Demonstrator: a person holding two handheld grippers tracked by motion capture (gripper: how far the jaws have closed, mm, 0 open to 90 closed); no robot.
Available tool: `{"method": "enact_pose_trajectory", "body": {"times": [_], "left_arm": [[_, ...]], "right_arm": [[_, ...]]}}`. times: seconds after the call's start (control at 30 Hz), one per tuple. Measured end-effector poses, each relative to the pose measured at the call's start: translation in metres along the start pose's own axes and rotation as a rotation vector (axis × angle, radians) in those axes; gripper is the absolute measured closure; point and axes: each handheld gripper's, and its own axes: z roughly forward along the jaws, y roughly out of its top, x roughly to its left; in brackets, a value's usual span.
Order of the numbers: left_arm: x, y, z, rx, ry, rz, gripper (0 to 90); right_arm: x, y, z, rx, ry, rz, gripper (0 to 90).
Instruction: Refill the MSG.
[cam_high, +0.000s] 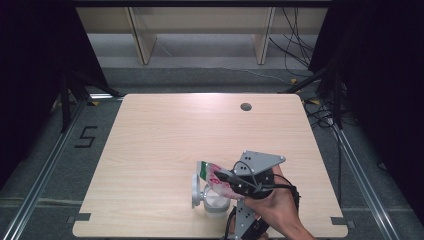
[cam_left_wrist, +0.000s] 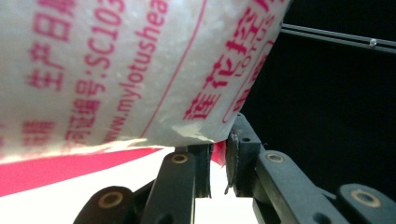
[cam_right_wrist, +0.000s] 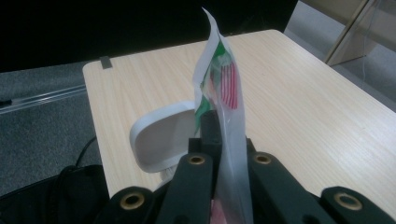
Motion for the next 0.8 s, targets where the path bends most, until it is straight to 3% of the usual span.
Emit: {"method": "enact_pose_trajectory", "body": {"times": [0.33, 0.4, 0.5, 0.7, 0.77, 0.8], "left_arm": [[-0.0003, 0.0002, 0.0008, -0.002, -0.001, -0.004, 80.7], [0.0003, 0.0013, -0.0014, 0.035, 0.02, 0.018, 80.7], [-0.0009, 0.0013, -0.0007, 0.02, 0.016, 0.002, 80.7], [-0.0009, 0.0011, -0.0001, 0.012, 0.016, -0.001, 80.6], [0.0006, 0.0011, -0.0012, 0.031, 0.022, 0.023, 80.6], [-0.0001, 0.0008, -0.0011, 0.023, 0.018, 0.01, 80.6]], "right_arm": [[-0.0006, -0.0005, 0.0001, -0.006, -0.003, 0.003, 90.0], [-0.0007, -0.0005, 0.0, -0.006, -0.001, 0.002, 90.0], [-0.0016, -0.0002, -0.0017, -0.002, -0.001, 0.0, 90.0], [-0.0013, -0.0003, -0.0015, -0.013, -0.003, 0.005, 90.0], [-0.0015, -0.0005, -0.0018, -0.015, -0.003, 0.005, 90.0], [-0.0018, -0.0009, -0.0027, -0.021, -0.004, 0.007, 90.0]]}}
